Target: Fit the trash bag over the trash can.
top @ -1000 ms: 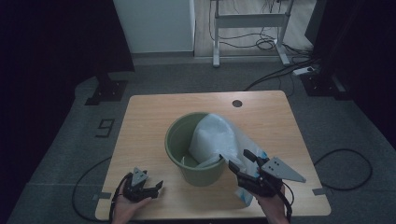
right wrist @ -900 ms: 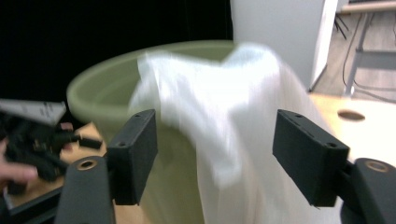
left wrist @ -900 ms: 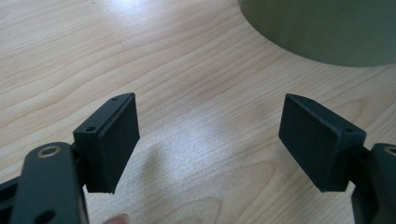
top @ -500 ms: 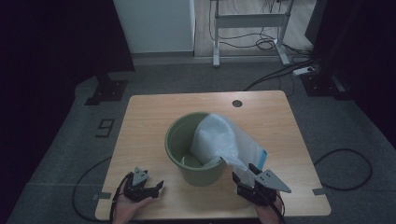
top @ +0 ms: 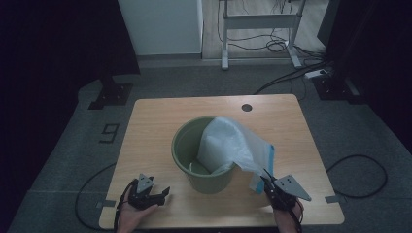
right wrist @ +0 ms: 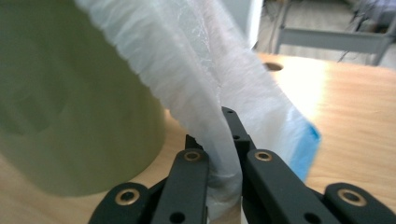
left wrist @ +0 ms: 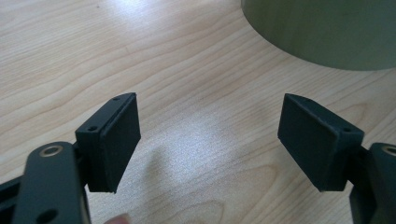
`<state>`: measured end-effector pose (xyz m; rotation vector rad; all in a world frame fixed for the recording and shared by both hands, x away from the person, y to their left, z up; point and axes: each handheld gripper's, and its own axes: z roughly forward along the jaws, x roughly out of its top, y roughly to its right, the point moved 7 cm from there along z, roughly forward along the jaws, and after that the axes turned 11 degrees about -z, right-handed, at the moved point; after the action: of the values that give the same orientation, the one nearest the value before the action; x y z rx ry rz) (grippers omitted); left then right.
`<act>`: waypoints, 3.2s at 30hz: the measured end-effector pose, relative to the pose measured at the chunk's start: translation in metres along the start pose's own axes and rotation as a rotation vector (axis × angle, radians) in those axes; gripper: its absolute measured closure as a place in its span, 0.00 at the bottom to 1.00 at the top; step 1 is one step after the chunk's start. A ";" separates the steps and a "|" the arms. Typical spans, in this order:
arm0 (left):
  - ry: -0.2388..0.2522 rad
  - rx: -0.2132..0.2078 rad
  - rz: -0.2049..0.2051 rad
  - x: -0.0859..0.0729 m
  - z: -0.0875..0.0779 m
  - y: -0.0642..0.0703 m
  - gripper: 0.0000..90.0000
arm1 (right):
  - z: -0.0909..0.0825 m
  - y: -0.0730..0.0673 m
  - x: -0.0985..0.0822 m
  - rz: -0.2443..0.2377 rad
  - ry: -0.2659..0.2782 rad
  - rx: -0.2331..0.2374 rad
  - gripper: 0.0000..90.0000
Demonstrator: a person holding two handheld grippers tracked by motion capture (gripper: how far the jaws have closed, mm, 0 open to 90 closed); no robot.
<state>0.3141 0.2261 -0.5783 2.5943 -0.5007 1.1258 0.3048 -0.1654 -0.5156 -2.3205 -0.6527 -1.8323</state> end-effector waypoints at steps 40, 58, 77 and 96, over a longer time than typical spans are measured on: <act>0.170 -0.120 -0.049 0.063 -0.082 0.034 0.32 | -0.018 0.019 0.146 0.008 0.294 0.055 0.99; 0.221 -0.161 0.031 0.102 -0.102 0.068 0.31 | 0.000 -0.024 0.160 -0.045 0.237 0.223 0.99; 0.234 -0.229 0.089 0.113 -0.099 0.100 0.32 | 0.015 -0.055 0.150 -0.081 0.177 0.301 0.98; 0.271 -0.273 0.147 0.130 -0.081 0.138 0.50 | 0.021 -0.068 0.156 -0.072 0.172 0.340 0.97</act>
<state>0.2871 0.1052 -0.4135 2.1625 -0.7330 1.3276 0.3245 -0.0556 -0.3849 -1.9251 -0.9478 -1.7617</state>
